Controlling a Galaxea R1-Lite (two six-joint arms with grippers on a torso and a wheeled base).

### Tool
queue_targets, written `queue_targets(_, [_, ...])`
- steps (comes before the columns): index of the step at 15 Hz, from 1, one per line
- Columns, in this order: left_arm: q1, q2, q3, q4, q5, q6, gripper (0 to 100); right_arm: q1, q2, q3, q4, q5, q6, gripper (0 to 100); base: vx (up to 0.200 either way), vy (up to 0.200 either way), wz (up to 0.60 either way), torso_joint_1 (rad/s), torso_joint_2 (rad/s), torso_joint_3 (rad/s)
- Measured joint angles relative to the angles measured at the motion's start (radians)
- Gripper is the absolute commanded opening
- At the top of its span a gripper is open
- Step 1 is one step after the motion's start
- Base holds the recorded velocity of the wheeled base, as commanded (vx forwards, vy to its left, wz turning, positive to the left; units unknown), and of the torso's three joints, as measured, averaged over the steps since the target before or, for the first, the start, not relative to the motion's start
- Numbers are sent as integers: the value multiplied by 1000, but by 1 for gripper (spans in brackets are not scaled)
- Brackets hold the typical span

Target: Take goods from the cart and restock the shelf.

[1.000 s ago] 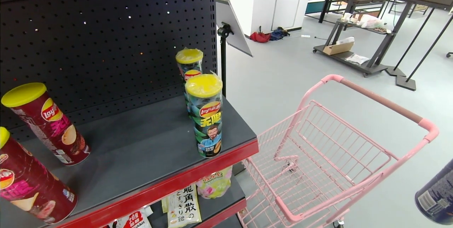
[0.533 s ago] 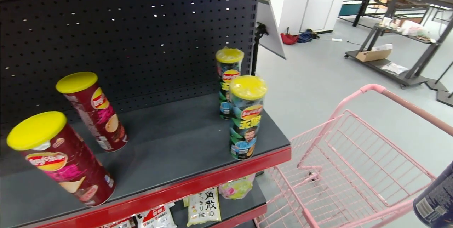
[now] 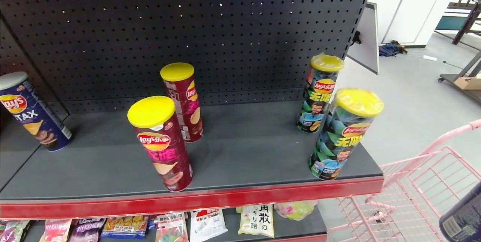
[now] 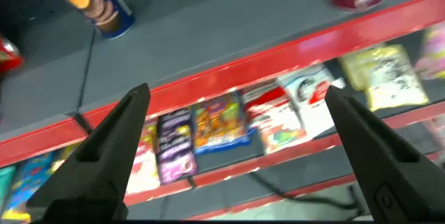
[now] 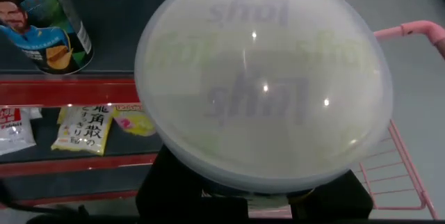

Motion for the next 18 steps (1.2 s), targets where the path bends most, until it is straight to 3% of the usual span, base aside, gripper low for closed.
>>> queue_targets(7, [0,-20,16,3,14,14,100,2,-117,53,10,24,3,0,-86,-57,0,0,2,-2])
queue_targets(9, [2,-33,25,1,13,50,100,4,-148,74,13,22,3,0,0,0,0,0,0,0])
queue_targets(18, [-1,-74,33,2,10,53,100,1,-177,87,10,25,3,0,0,200,0,8,5,3])
